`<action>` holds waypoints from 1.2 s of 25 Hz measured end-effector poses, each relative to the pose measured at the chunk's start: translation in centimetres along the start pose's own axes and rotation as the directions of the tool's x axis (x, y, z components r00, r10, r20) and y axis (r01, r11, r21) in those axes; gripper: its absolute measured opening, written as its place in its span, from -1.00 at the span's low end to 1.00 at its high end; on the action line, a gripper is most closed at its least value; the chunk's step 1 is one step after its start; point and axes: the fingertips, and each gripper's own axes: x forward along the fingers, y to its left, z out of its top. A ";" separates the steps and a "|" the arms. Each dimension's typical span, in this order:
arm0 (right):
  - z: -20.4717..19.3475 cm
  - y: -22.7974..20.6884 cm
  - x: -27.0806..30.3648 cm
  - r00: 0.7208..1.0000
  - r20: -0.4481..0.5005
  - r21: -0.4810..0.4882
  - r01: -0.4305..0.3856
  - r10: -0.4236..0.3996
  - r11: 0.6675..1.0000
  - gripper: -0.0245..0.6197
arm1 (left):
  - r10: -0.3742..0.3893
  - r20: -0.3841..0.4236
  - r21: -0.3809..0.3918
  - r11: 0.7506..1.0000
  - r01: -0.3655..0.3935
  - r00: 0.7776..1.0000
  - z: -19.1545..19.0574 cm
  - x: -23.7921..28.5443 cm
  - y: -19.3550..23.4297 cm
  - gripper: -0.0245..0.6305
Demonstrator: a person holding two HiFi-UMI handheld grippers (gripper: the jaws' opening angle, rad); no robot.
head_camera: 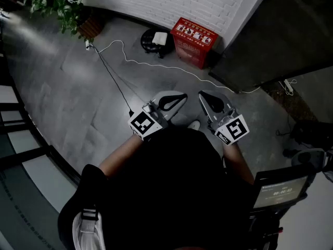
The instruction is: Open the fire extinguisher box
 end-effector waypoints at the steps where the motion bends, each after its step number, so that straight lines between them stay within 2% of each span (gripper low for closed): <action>1: -0.1 0.2 0.3 1.000 -0.003 0.008 -0.004 0.004 1.000 -0.90 | 0.003 0.003 -0.006 1.000 -0.003 1.000 0.0 -0.3 0.1 -0.92; 8: -1.6 -0.3 5.3 0.999 -0.035 0.034 0.007 -0.006 0.999 -0.90 | -0.014 0.028 -0.028 1.000 0.015 1.000 -0.2 -1.3 5.5 -0.92; 14: -2.5 -1.6 13.5 0.995 -0.019 0.063 0.102 -0.101 0.993 -0.90 | -0.104 0.044 -0.038 0.994 0.106 0.994 -1.1 -3.9 13.2 -0.92; 21: -2.3 -2.5 22.7 0.981 -0.034 0.045 0.193 -0.191 0.980 -0.90 | -0.193 0.068 -0.039 0.980 0.196 0.979 -0.6 -6.4 22.2 -0.92; 27: -2.9 -3.9 25.9 0.973 -0.047 0.043 0.226 -0.224 0.973 -0.90 | -0.227 0.057 -0.047 0.972 0.230 0.972 -1.0 -6.3 25.6 -0.92; 30: -3.0 -5.1 26.5 0.971 -0.076 0.082 0.233 -0.227 0.969 -0.90 | -0.230 0.049 -0.069 0.970 0.233 0.972 -1.4 -5.3 26.7 -0.92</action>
